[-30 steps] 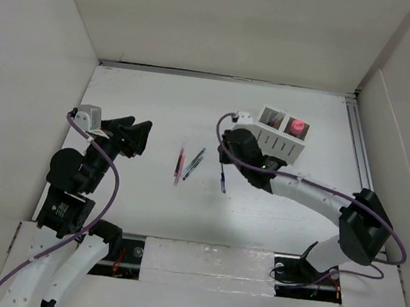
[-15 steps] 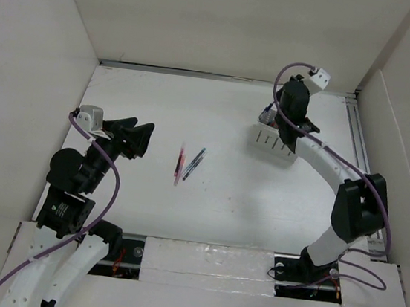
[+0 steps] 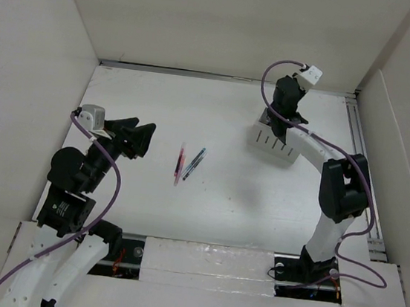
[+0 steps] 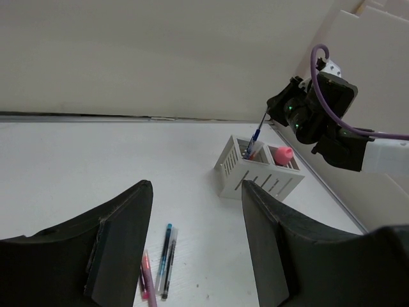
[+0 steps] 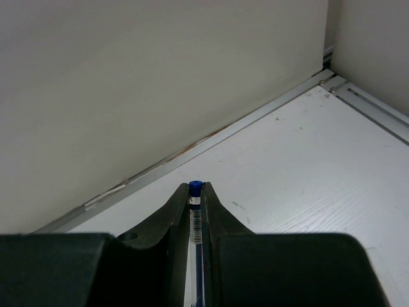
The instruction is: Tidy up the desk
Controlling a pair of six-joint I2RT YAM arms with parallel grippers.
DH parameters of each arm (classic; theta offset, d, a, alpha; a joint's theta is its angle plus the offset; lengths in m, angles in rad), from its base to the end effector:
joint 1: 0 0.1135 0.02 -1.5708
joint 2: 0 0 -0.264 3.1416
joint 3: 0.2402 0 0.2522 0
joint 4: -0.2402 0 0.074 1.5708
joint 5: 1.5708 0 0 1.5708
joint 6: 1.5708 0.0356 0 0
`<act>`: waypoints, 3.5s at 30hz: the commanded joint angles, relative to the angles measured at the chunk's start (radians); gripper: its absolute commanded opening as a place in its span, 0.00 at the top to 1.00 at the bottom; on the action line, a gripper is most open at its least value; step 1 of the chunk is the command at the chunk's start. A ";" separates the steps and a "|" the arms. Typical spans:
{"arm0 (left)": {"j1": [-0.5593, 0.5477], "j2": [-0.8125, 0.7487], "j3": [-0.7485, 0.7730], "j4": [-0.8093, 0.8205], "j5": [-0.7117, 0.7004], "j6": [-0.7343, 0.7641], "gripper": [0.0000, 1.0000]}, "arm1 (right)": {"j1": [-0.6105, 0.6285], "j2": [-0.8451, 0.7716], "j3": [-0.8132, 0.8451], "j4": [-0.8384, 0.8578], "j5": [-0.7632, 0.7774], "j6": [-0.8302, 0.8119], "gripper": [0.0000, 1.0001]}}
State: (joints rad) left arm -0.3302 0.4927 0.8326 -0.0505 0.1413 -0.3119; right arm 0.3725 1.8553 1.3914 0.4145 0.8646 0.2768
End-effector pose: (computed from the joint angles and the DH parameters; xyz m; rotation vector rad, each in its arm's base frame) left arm 0.0959 -0.0382 0.4078 0.1358 1.3041 -0.6401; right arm 0.4169 0.1338 0.3061 0.5748 1.5000 -0.1967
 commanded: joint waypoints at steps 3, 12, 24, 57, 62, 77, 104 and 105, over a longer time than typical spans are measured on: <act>-0.003 0.021 0.013 0.035 0.020 0.000 0.47 | 0.002 -0.061 -0.066 0.127 0.060 -0.045 1.00; -0.003 0.010 0.008 0.041 0.017 0.002 0.47 | 0.049 -0.142 -0.160 0.101 0.043 0.018 0.62; -0.003 -0.006 0.008 0.041 0.009 0.000 0.47 | 0.323 -0.321 -0.317 -0.069 -0.166 0.186 1.00; -0.003 -0.005 0.010 0.037 0.017 0.004 0.47 | 0.560 0.145 -0.075 -0.457 -0.412 0.354 0.65; -0.003 -0.005 0.008 0.040 0.020 0.004 0.47 | 0.551 0.157 -0.077 -0.476 -0.406 0.360 0.67; -0.003 0.001 0.007 0.043 0.021 0.002 0.47 | 0.542 0.027 -0.212 -0.500 -0.394 0.343 0.77; -0.003 0.017 0.010 0.035 0.006 0.010 0.47 | 0.396 0.186 -0.035 -0.617 -0.498 0.282 0.68; -0.003 0.017 0.010 0.035 0.010 0.010 0.47 | 0.396 0.188 -0.035 -0.620 -0.504 0.279 0.65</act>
State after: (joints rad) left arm -0.3302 0.5037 0.8326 -0.0505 0.1490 -0.3111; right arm 0.7704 2.0220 1.3270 -0.1616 0.3721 0.5720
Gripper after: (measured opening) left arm 0.534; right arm 0.339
